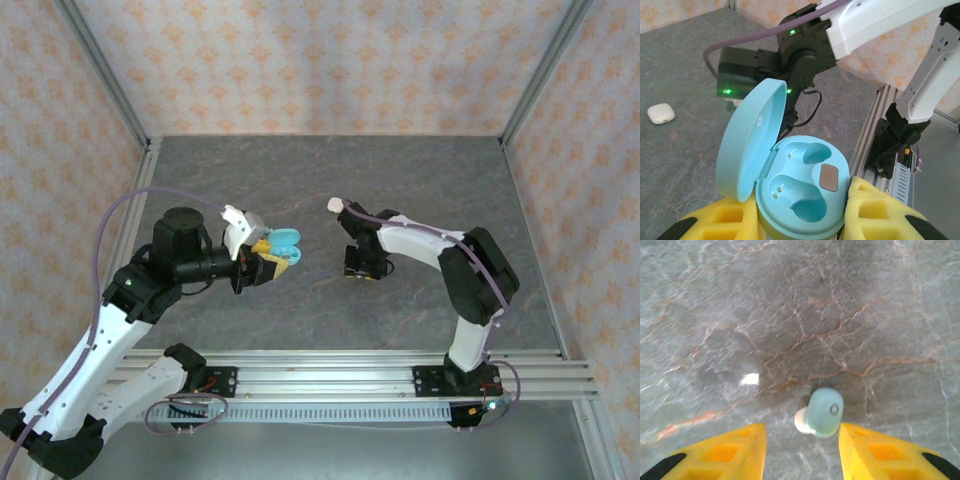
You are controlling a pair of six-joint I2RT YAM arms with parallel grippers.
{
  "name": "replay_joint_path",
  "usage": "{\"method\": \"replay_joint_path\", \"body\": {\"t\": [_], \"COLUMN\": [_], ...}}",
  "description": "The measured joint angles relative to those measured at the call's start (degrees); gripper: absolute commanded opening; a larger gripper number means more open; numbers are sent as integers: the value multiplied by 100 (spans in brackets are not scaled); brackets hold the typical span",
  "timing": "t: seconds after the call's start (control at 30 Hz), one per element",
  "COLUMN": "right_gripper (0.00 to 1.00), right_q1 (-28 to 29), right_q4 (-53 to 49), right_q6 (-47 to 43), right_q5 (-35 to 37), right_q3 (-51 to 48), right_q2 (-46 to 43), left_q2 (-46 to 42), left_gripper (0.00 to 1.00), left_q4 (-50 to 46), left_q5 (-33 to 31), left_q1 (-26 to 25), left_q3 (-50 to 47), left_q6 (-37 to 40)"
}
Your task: Insert wireless bluetooth earbuds into charging case
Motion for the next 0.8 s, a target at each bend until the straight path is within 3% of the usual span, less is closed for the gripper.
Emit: {"method": "replay_joint_path", "body": {"t": [0.3, 0.8], "right_gripper": [35, 29], "right_q1": [-304, -498], "right_q4": [225, 1276], "right_q6": [-4, 452], "right_q5": [-127, -168], "right_q3": [-411, -1281], "right_q2": [-713, -824], "left_q2": [96, 203], "left_gripper": [19, 19], "left_q4": [155, 363], "left_q5": [103, 177], "left_q1": [0, 0], "left_q3": [-35, -98], "left_q6": [-114, -192]}}
